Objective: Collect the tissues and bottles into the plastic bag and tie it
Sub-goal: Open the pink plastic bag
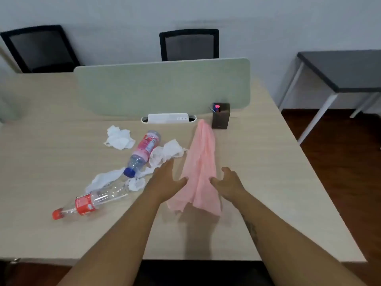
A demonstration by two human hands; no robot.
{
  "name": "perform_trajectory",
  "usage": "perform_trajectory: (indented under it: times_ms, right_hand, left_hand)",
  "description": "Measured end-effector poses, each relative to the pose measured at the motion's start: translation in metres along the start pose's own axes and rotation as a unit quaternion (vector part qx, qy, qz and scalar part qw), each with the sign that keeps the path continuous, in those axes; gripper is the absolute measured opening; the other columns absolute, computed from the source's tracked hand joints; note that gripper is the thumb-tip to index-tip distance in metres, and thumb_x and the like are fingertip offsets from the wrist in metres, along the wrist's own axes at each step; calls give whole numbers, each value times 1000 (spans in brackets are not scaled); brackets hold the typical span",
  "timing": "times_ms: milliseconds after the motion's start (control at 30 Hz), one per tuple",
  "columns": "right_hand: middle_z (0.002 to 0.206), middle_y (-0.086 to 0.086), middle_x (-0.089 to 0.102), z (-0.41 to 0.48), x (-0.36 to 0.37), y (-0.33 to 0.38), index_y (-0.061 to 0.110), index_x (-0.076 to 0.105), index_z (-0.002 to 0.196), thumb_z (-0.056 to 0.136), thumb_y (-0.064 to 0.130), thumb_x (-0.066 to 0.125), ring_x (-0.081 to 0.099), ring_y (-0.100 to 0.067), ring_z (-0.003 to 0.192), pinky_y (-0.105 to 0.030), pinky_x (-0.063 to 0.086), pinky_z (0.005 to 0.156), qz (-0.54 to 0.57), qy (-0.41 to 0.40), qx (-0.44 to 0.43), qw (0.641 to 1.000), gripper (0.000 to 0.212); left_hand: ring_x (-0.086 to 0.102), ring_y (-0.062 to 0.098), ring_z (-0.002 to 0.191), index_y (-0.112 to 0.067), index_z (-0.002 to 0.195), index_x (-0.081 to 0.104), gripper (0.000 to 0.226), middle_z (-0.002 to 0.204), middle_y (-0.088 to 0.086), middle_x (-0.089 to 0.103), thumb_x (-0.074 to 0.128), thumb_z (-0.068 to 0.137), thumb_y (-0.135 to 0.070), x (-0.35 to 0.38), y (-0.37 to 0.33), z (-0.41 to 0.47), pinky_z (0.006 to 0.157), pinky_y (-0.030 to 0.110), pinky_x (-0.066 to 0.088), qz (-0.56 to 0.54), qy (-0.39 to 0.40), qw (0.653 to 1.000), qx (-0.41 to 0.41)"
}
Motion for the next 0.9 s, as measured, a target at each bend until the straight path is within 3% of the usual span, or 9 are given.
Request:
perform_trajectory:
  times_ms: [100,133,200,233,300,433,633,733,900]
  right_hand:
    - [138,-14,49,5,15,-14,5,38,142,92,37,61,51,-34,124,-38,46,97,67,30,33,997,64]
    - [130,-12,54,4,19,-18,5,46,135,92,32,61,55,-32,118,-35,47,92,88,33,40,995,53]
    - [102,-8,63,3,22,-23,6,61,103,90,18,57,59,-29,94,-35,48,78,97,-1,25,995,18]
    - [85,-7,60,3,18,-23,7,58,85,90,13,53,55,-27,82,-35,45,70,99,-32,9,995,9]
    - [67,-3,47,2,0,-19,10,45,70,90,8,49,45,-24,70,-35,34,57,109,-97,-23,989,21]
    - [74,-7,52,-7,-65,22,4,51,78,91,7,48,45,-24,69,-32,35,56,125,-190,-96,969,13]
    - [82,-9,57,-30,-141,118,7,53,83,90,10,46,49,-27,75,-37,41,67,182,-268,-190,927,10]
    - [83,-8,59,-45,-145,170,8,54,85,91,13,46,52,-28,78,-39,45,70,195,-265,-242,913,11]
    - [79,-2,56,-75,-105,252,11,54,85,94,13,46,49,-19,71,-29,38,59,180,-240,-324,897,12]
  left_hand:
    - [31,25,144,-23,155,23,90,160,-2,29,58,81,-63,19,18,3,114,45,33,6,23,998,-50]
    - [40,26,139,-23,150,34,78,155,-1,39,59,85,-57,25,26,1,110,43,38,17,39,996,-73]
    - [61,24,109,-23,120,59,36,126,2,64,56,92,-44,31,27,0,95,40,50,60,40,995,-71]
    - [64,22,95,-22,104,62,21,110,2,68,52,94,-39,30,25,2,87,40,54,50,22,996,-65]
    - [62,23,83,-16,91,59,19,90,2,66,48,97,-30,18,13,5,78,37,54,4,-29,999,-43]
    - [53,15,68,-13,83,50,17,74,-4,55,49,98,-22,-29,-35,14,58,28,41,-56,-118,991,32]
    - [39,18,60,-13,73,46,20,66,-1,50,49,92,-15,-135,-89,9,54,33,33,-110,-230,963,88]
    - [41,18,61,-12,75,49,17,69,2,54,50,92,-15,-190,-83,-8,55,32,35,-103,-282,949,91]
    - [44,17,62,-16,75,52,18,70,1,55,52,93,-16,-270,-21,-52,56,31,37,-94,-354,928,70]
Point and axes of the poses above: each hand's wrist, its own z-axis towards the middle knuckle, its own x-axis out of the palm, y = z × x, the point moved 7 cm from there along z, towards the middle knuckle
